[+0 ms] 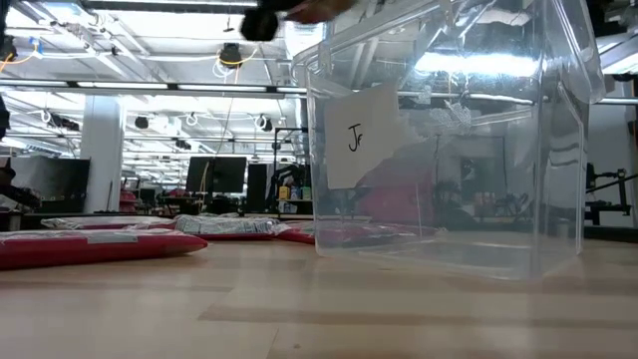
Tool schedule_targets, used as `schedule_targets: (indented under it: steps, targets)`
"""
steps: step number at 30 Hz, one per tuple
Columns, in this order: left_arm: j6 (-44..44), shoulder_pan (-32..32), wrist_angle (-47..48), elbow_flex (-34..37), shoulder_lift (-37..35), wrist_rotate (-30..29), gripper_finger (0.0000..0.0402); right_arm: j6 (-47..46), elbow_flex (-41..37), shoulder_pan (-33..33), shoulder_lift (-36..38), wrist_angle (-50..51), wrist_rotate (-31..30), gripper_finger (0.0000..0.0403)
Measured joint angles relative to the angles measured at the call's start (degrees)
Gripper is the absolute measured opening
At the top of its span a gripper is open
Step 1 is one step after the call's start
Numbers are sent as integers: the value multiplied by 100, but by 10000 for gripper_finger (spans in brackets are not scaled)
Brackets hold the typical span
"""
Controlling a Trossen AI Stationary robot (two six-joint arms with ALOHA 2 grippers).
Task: Sort popcorn bags into baskets
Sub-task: Put the red popcorn pack into the transparent container
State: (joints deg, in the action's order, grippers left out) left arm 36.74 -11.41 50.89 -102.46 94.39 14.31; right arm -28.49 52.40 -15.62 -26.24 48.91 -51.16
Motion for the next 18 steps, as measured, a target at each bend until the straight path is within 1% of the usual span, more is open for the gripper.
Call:
schedule_targets:
  steps: [4, 8, 14, 18]
  targets:
    - [-206, 311, 337, -863, 903, -10, 6, 0, 0, 0, 0, 104, 53, 295]
    - [-448, 630, 517, -1421, 1624, 12, 8, -3, 0, 0, 1, 198, 177, 295]
    - [-609, 972, 569, -1763, 2343, 23, 9, -195, 0, 0, 2, 195, 193, 295]
    - [-574, 1137, 478, -1787, 2638, -8, 10, -231, 0, 0, 2, 192, 192, 295]
